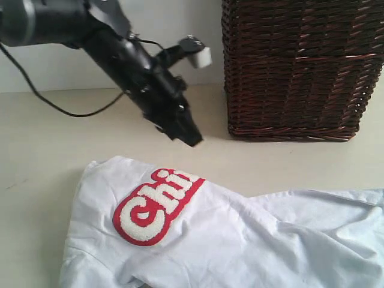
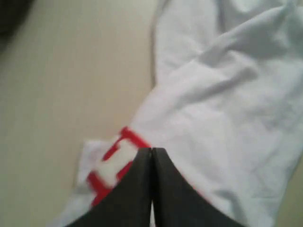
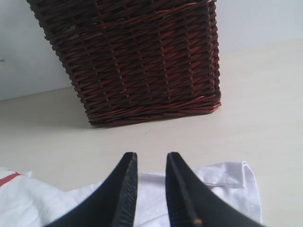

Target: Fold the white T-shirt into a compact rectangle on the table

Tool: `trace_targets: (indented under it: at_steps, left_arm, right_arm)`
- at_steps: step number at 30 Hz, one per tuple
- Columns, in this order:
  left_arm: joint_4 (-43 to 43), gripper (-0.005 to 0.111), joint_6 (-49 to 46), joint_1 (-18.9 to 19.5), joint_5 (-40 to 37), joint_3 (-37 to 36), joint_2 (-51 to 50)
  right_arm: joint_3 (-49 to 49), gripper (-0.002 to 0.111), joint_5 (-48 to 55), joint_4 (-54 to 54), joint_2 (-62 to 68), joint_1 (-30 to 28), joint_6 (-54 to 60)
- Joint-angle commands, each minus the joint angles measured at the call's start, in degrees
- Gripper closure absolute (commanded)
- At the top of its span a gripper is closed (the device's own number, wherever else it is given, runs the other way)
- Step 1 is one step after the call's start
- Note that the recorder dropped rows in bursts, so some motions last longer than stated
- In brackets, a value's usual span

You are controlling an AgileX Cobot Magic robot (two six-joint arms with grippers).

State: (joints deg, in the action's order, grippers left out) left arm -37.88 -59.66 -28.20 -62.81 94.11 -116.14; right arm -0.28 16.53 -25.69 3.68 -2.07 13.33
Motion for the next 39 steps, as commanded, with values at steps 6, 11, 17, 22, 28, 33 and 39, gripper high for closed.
trace_targets:
  at_steps: [6,11,17,22,28,33,39]
  left_arm:
    - [-0.9,0.061,-6.1,18.1,13.8,-7.0,-4.3]
    - [-1.8,0.064,-6.4,17.8,15.4,-8.4,-7.3]
    - [1.1,0.061,-8.9,17.1,11.2,-10.1,-8.4]
    - [6.6,0.06,-8.9,17.1,7.5,-10.4,-8.4]
    - [4.9,0.107,-8.9,16.8,10.0,-10.8,-9.5]
    - [5.1,0.107,-8.3,17.4,9.0,-10.8,-6.9]
    - [5.1,0.107,-7.4,20.4,-6.5,-10.8,2.0]
  right_arm:
    - [0.3,0.085,-0.2,-0.1,0.1,0.0,0.0]
    - [0.3,0.085,-0.2,-0.1,0.1,0.0,0.0]
    - [0.3,0.085,-0.2,-0.1,0.1,0.0,0.0]
    - [0.3,0.085,-0.2,-0.1,0.1,0.0,0.0]
    - [0.3,0.085,-0.2,-0.1,0.1,0.0,0.0]
    - [0.3,0.085,-0.2,-0.1,0.1,0.0,0.0]
    - [0.3,0.085,-0.2,-0.1,0.1,0.0,0.0]
